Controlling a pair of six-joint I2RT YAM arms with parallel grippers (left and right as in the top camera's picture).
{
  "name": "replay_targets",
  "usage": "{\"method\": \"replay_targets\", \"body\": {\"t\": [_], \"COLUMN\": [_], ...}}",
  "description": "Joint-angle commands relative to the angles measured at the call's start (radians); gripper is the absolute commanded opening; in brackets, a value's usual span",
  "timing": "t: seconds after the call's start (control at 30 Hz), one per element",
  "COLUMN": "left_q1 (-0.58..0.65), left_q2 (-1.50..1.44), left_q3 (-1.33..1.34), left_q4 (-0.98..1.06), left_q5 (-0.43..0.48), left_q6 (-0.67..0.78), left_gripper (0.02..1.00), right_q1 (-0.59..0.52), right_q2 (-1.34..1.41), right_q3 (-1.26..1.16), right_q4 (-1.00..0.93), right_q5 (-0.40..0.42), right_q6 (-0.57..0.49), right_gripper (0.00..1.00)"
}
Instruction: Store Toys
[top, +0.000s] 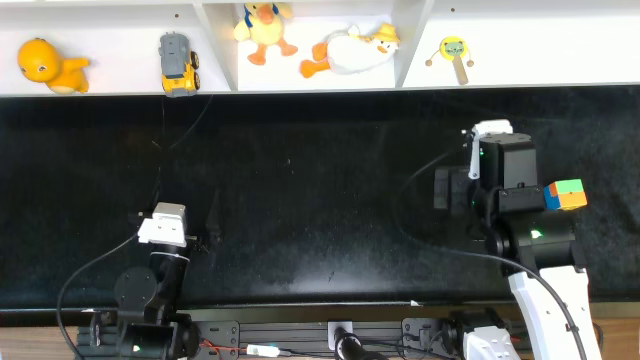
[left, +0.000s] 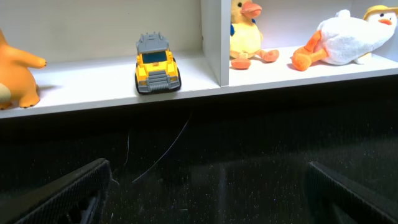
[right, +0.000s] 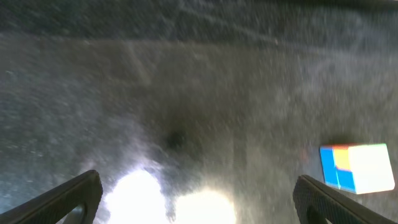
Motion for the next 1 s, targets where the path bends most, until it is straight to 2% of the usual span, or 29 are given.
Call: {"method": "replay_targets", "body": {"t": [0.03,0.17,0.23,0.3,0.43,0.5,0.6,0.7,0.83,1.0], "left_q1": [-0.005,-0.005,-0.005,-0.005,-0.005,-0.005,-0.005,-0.005,-0.005,-0.005], "left_q2": [-0.011,-0.011,-0.011,-0.011,-0.011,-0.011,-0.011,-0.011,-0.011,-0.011], "left_q3": [-0.001,-0.001,-0.001,-0.001,-0.001,-0.001,-0.001,-0.001,-0.001,-0.001], "left_q4": [-0.005,-0.005,-0.005,-0.005,-0.005,-0.005,-0.005,-0.005,-0.005,-0.005], "left_q5": [-0.009,-0.009,-0.009,-0.009,-0.009,-0.009,-0.009,-0.009,-0.009,-0.009], "left_q6": [0.019,0.019,0.019,0.019,0.019,0.019,0.019,0.019,0.019,0.019], "left_gripper": [0.998,0.998,0.996,0.998,0.998,0.998,0.998,0.998,0.998,0.998], "right_q1": [-0.129,-0.407,-0.546,-0.665,-0.843,-0.887,-0.945,-0.995,-1.069,-1.092], "right_q2": [-0.013,-0.013,-0.006,0.009,0.083,0.131,0.209,0.261,0.312,0.380], "right_q3": [-0.042,-0.047,-0.047,-0.047,-0.046,-0.046,-0.046,-0.046,-0.046,-0.047], "right_q4": [-0.005,0.009,0.008,0.006,0.014,0.022,0.044,0.120,0.214,0.219], "right_q5": [-0.031,-0.256,-0.341,-0.378,-0.400,-0.401,-0.396,-0.365,-0.367,-0.375], "right_q6": [-0.120,-0.438,-0.542,-0.614,-0.710,-0.743,-0.808,-0.813,-0.832,-0.880], "right_gripper": [0.998,0.998,0.998,0.998,0.998,0.998,0.998,0.996,0.998,0.998]}}
